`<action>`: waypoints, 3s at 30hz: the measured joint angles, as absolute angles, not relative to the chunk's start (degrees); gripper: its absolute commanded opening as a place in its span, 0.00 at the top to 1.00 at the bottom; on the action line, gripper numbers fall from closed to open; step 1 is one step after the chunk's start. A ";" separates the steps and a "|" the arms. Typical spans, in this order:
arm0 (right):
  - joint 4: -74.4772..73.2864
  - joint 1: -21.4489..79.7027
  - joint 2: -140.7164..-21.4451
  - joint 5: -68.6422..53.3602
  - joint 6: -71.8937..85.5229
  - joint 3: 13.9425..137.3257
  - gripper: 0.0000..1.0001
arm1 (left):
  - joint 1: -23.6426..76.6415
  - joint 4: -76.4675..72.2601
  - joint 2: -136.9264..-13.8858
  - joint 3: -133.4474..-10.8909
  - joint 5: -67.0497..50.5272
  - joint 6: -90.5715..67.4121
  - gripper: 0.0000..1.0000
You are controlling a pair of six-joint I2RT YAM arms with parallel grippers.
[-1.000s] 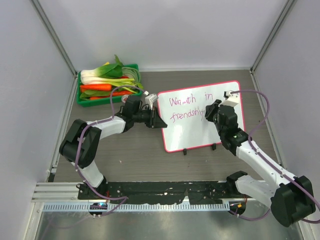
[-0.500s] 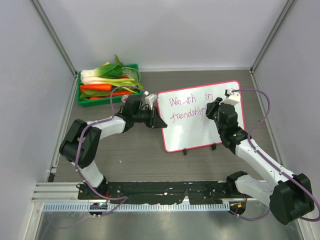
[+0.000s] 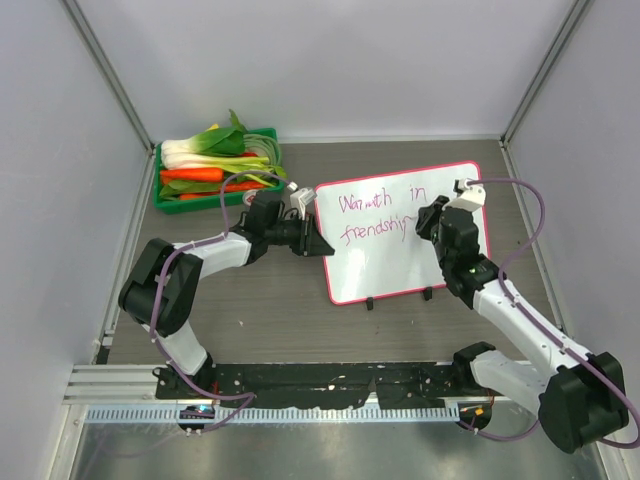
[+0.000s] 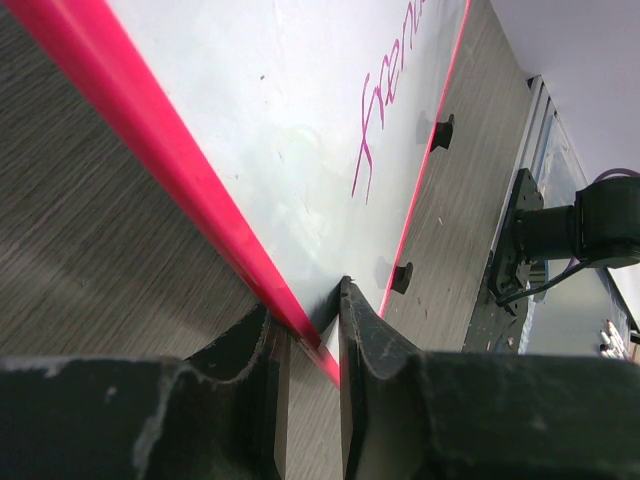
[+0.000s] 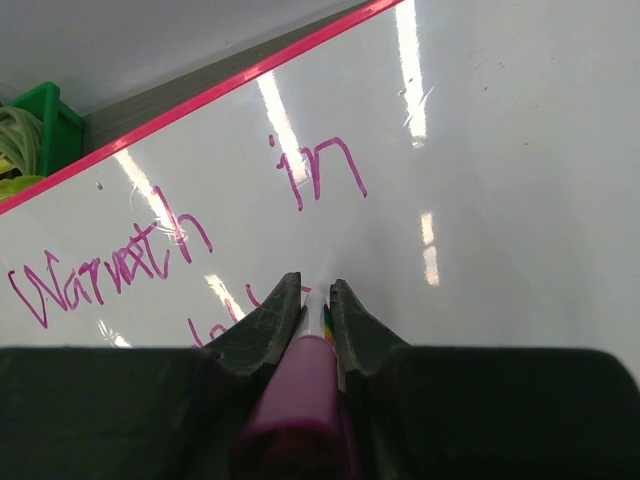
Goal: Write a sentence on the whiteboard
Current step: Write a sentence on the whiteboard, then place the whiteboard at the center of the board.
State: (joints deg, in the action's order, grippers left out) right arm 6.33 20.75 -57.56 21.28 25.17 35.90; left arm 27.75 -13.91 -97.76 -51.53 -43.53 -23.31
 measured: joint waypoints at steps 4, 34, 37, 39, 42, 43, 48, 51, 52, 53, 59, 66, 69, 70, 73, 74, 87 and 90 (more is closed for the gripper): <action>4.32 20.51 -56.47 21.50 24.62 35.77 0.99 | 27.75 -13.93 -97.76 -51.53 -43.55 -23.31 1.00; 6.04 20.45 -54.63 15.86 28.58 33.17 0.99 | 27.77 -13.93 -97.76 -51.53 -43.51 -23.31 1.00; 4.36 20.45 -52.45 16.23 28.42 33.15 0.99 | 27.79 -13.93 -97.76 -51.53 -43.51 -23.31 1.00; 4.01 20.45 -51.09 16.64 28.29 33.15 0.99 | 27.79 -13.93 -97.76 -51.53 -43.51 -23.31 1.00; 3.14 20.43 -49.30 17.47 27.73 33.04 0.98 | 27.79 -13.93 -97.76 -51.53 -43.51 -23.31 1.00; 2.94 20.43 -48.80 17.72 27.53 32.86 0.98 | 27.79 -13.93 -97.76 -51.53 -43.51 -23.31 1.00; 1.37 20.38 -48.03 19.03 26.96 31.64 0.99 | 27.79 -13.93 -97.76 -51.53 -43.51 -23.31 1.00; 0.91 20.38 -48.40 19.49 26.87 30.79 0.99 | 27.79 -13.93 -97.76 -51.53 -43.51 -23.31 1.00; 0.91 20.38 -48.69 19.55 26.89 30.61 0.99 | 27.79 -13.93 -97.76 -51.53 -43.51 -23.31 1.00; 0.91 20.38 -48.95 19.59 26.87 30.46 0.99 | 27.79 -13.93 -97.76 -51.53 -43.53 -23.31 1.00; 1.74 20.38 -50.41 20.10 26.87 30.09 0.99 | 27.79 -13.89 -97.76 -51.53 -43.46 -23.31 1.00; 2.17 20.38 -50.65 20.27 26.85 30.00 0.99 | 27.79 -13.87 -97.76 -51.53 -43.42 -23.31 1.00; 2.13 20.38 -50.61 20.25 26.74 30.00 0.99 | 27.79 -13.87 -97.76 -51.53 -43.42 -23.31 1.00; 2.11 20.38 -50.61 20.25 26.70 30.00 0.99 | 27.79 -13.87 -97.76 -51.53 -43.42 -23.31 1.00; 1.58 20.38 -50.09 19.97 26.65 30.04 0.98 | 27.79 -13.89 -97.76 -51.53 -43.44 -23.31 1.00; 1.15 20.38 -49.69 19.77 26.63 30.06 0.98 | 27.79 -13.93 -97.76 -51.53 -43.48 -23.31 1.00; -2.96 20.38 -44.01 16.38 27.11 32.69 0.99 | 27.81 -13.98 -97.76 -51.53 -43.51 -23.31 1.00; -3.73 20.38 -44.01 15.25 27.42 32.69 0.99 | 27.81 -13.98 -97.76 -51.53 -43.51 -23.31 1.00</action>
State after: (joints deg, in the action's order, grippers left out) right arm -3.73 20.38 -44.01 15.25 27.42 32.69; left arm 27.81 -13.98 -97.76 -51.53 -43.51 -23.31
